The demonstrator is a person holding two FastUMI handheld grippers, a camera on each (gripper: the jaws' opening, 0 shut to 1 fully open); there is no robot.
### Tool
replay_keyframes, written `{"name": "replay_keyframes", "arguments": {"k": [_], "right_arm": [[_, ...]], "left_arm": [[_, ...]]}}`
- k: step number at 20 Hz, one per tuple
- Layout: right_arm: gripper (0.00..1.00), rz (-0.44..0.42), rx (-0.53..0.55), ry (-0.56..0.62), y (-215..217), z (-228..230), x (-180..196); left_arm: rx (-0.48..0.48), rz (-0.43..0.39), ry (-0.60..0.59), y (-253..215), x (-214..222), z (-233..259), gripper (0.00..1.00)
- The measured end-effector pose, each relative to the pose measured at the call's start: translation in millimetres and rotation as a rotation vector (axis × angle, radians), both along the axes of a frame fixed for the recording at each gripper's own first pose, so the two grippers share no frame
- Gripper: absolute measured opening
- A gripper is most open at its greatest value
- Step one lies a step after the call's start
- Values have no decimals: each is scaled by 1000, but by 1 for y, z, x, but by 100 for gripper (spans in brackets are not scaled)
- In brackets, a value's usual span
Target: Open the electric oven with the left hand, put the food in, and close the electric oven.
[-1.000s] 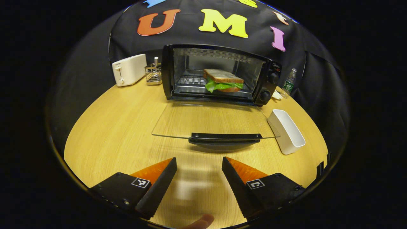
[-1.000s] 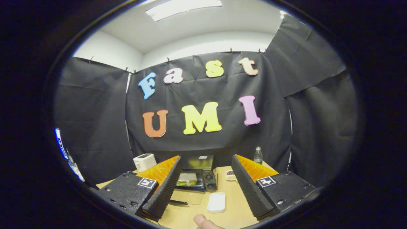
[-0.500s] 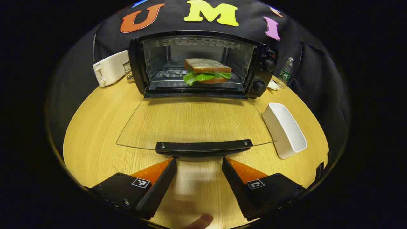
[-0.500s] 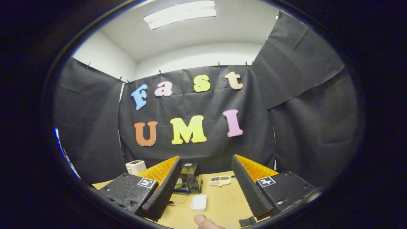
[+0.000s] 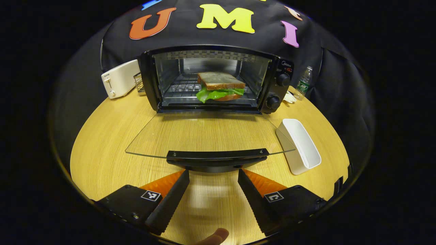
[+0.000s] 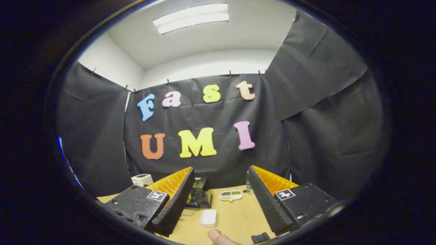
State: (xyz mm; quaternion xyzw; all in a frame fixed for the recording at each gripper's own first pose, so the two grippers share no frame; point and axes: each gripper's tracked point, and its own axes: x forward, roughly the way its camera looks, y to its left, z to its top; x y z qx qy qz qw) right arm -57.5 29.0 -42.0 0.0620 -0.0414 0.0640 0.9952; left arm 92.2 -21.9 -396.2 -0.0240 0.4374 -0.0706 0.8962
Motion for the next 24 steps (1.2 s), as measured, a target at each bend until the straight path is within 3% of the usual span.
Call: {"name": "replay_keyframes", "arguments": {"k": [1,6,7,10,11,12,15,16,17,18,20,23,24], "right_arm": [[100,-4,2,4,-1,-1,0],[94,-11,3,27,-6,-7,6],[100,-12,3,28,-5,-7,7],[94,-9,1,42,-6,-12,10],[100,-8,0,46,-6,-14,11],[100,-11,-1,48,-8,-14,11],[100,-28,-2,46,-15,-14,12],[94,-32,0,45,-17,-13,13],[94,-35,1,48,-17,-15,14],[94,-35,3,52,-17,-16,15],[100,-30,3,61,-16,-20,15],[100,-42,2,72,-21,-23,19],[94,-42,3,77,-21,-24,19]], "left_arm": [[-5,2,-9,0,1,4,94],[-41,9,-53,-6,11,21,94],[-27,1,-67,-7,13,24,95],[48,13,-127,2,27,33,98],[41,27,-138,1,32,32,88],[18,45,-145,0,37,33,97],[-22,98,-213,4,55,48,96],[-25,114,-257,7,65,57,96],[-39,120,-272,5,71,60,86],[-43,137,-308,10,75,67,96],[-68,149,-372,12,82,83,95],[-106,152,-440,13,76,111,94],[-104,152,-462,15,71,119,94]]}}
